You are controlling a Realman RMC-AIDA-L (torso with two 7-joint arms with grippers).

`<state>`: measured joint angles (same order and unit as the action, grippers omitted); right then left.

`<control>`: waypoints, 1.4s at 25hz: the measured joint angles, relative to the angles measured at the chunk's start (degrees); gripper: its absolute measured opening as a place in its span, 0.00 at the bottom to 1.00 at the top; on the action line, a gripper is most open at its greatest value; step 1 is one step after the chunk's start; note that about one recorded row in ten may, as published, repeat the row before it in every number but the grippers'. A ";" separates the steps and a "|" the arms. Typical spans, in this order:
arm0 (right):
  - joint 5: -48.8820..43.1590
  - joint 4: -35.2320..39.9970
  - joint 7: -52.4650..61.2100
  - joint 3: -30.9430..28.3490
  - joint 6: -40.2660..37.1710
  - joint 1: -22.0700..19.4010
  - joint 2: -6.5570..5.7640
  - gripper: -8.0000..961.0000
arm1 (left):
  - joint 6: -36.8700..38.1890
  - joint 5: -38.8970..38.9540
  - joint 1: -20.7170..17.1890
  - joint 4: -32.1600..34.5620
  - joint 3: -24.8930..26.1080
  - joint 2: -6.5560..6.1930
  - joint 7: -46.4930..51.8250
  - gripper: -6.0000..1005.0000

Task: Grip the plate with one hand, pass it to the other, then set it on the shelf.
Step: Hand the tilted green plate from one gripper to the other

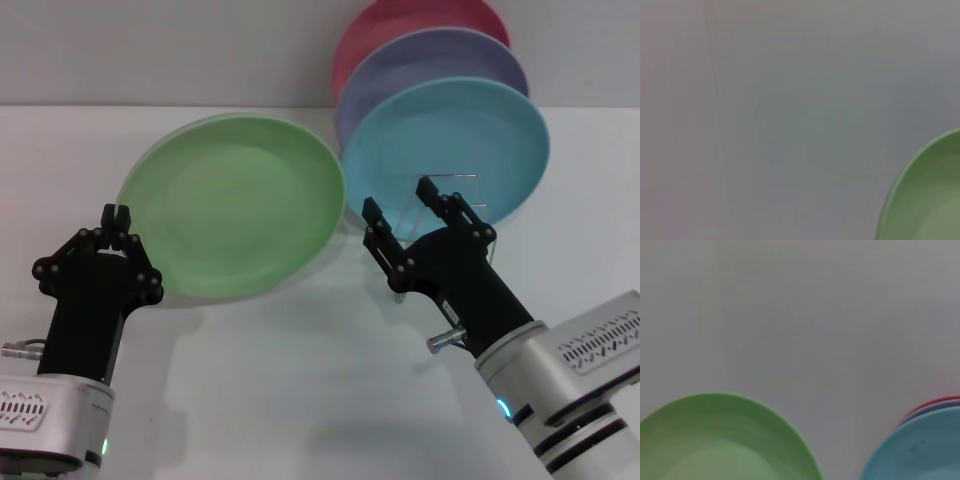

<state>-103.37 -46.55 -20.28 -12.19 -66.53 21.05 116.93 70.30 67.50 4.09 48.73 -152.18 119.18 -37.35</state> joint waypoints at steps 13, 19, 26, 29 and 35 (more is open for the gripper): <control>0.00 -1.47 -2.94 -1.96 4.25 2.02 -0.26 0.58 | -0.10 0.32 0.13 1.03 -0.32 0.01 -2.80 0.04; 0.00 -0.24 -3.54 -3.58 6.82 3.36 0.83 0.57 | -0.06 1.36 0.13 1.79 -0.47 0.00 -5.13 0.04; 0.00 1.49 -3.80 -3.95 7.55 4.54 1.79 0.56 | 0.26 1.24 0.10 1.81 -1.08 0.01 -5.15 0.04; -0.01 1.93 -3.80 -4.54 8.22 5.03 2.00 0.56 | 0.64 0.99 0.12 1.88 -1.28 0.00 -5.17 0.04; -0.06 2.51 -3.80 -5.21 9.41 5.78 2.22 0.55 | 1.42 0.95 0.06 1.90 -1.75 0.00 -5.19 0.04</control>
<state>-103.42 -44.03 -24.08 -17.40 -57.11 26.83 119.15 71.72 68.45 4.15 50.63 -153.92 119.17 -42.54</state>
